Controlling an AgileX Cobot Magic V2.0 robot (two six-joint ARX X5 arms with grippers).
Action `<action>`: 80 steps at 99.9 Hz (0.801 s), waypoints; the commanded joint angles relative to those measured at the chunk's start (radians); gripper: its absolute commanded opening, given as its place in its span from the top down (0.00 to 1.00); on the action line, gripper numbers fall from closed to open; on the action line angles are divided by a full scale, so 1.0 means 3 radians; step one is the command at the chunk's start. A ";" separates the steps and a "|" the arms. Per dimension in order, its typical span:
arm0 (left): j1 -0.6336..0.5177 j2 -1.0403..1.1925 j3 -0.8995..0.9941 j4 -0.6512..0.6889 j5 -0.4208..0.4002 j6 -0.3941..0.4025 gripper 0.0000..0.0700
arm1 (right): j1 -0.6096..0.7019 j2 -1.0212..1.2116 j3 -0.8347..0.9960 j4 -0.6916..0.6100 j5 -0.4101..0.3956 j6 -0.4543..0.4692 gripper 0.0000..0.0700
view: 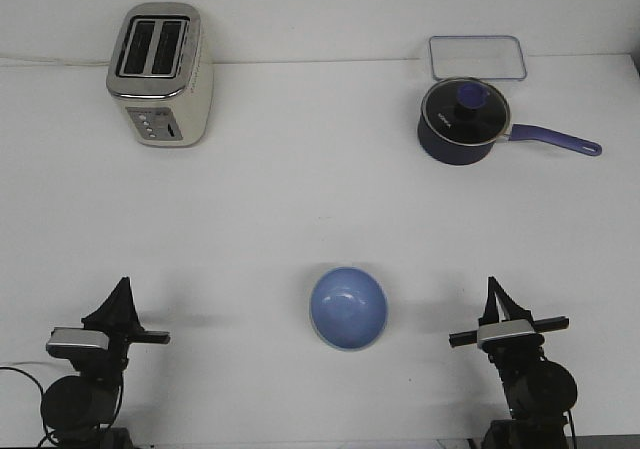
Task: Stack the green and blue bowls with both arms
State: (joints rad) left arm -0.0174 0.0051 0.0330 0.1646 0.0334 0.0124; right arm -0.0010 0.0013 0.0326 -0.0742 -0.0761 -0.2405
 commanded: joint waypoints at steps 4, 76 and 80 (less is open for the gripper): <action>-0.0003 -0.0004 -0.0064 0.0032 0.0015 0.0004 0.98 | -0.0009 -0.0001 -0.0065 0.0011 0.0019 -0.0086 1.00; -0.0003 -0.0003 -0.0062 0.0031 0.0015 0.0004 0.98 | -0.0014 -0.0001 -0.0065 0.0281 -0.0009 -0.0056 1.00; -0.0003 -0.0003 -0.0062 0.0031 0.0015 0.0004 0.98 | -0.0014 -0.0001 -0.0065 0.0281 -0.0009 -0.0056 1.00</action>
State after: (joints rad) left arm -0.0174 0.0051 0.0330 0.1638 0.0334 0.0124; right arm -0.0029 0.0013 0.0147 -0.0048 -0.0780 -0.2577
